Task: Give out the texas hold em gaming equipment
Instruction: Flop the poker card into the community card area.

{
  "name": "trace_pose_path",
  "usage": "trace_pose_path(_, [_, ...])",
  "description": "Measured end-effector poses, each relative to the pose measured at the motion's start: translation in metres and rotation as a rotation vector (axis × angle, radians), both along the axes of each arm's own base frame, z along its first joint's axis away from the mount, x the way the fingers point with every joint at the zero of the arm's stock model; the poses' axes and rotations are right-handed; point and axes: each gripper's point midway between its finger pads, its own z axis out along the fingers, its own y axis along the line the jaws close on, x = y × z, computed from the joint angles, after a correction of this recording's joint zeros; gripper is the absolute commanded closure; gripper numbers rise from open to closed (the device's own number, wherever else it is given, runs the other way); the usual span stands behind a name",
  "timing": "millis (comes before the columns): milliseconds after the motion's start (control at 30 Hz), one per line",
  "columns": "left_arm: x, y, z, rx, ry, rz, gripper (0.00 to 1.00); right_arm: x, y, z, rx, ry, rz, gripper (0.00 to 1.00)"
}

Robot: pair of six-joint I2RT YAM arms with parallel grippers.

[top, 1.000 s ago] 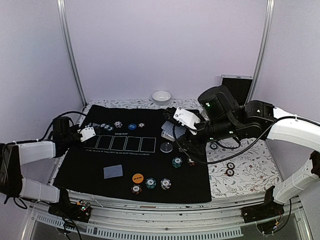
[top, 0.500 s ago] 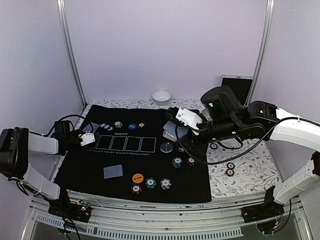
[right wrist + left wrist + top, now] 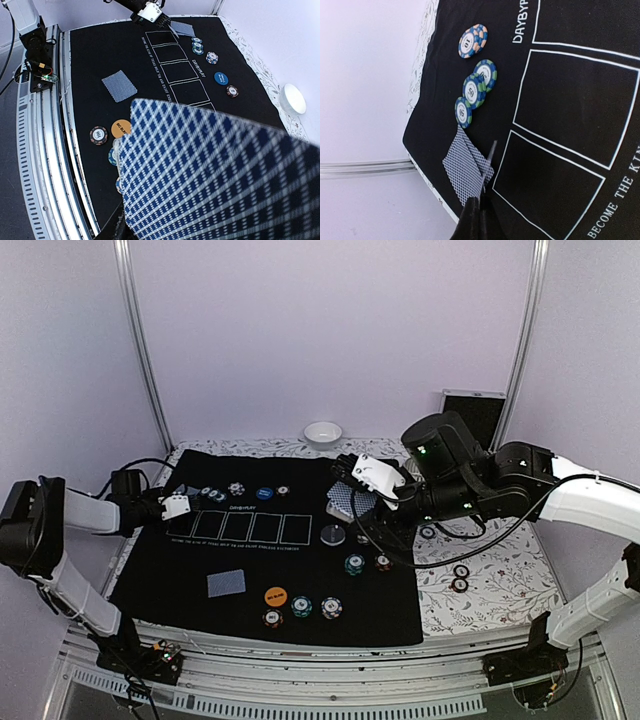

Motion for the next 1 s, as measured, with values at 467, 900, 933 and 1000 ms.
trace_pose_path(467, [-0.021,0.003,-0.036,-0.033,0.196,-0.02,0.89,-0.001,-0.009,-0.001,-0.004,0.005,-0.021,0.96])
trace_pose_path(900, [-0.039,-0.003,-0.049,-0.033,0.279,-0.068,0.91,-0.002,-0.012,0.0,-0.004,0.003,-0.026,0.96])
trace_pose_path(933, [-0.039,-0.003,-0.05,-0.03,0.281,-0.071,0.91,-0.002,-0.012,0.0,-0.004,0.002,-0.026,0.96])
trace_pose_path(1000, [-0.041,-0.003,-0.051,-0.026,0.287,-0.073,0.89,-0.002,-0.013,0.001,-0.003,0.001,-0.027,0.96])
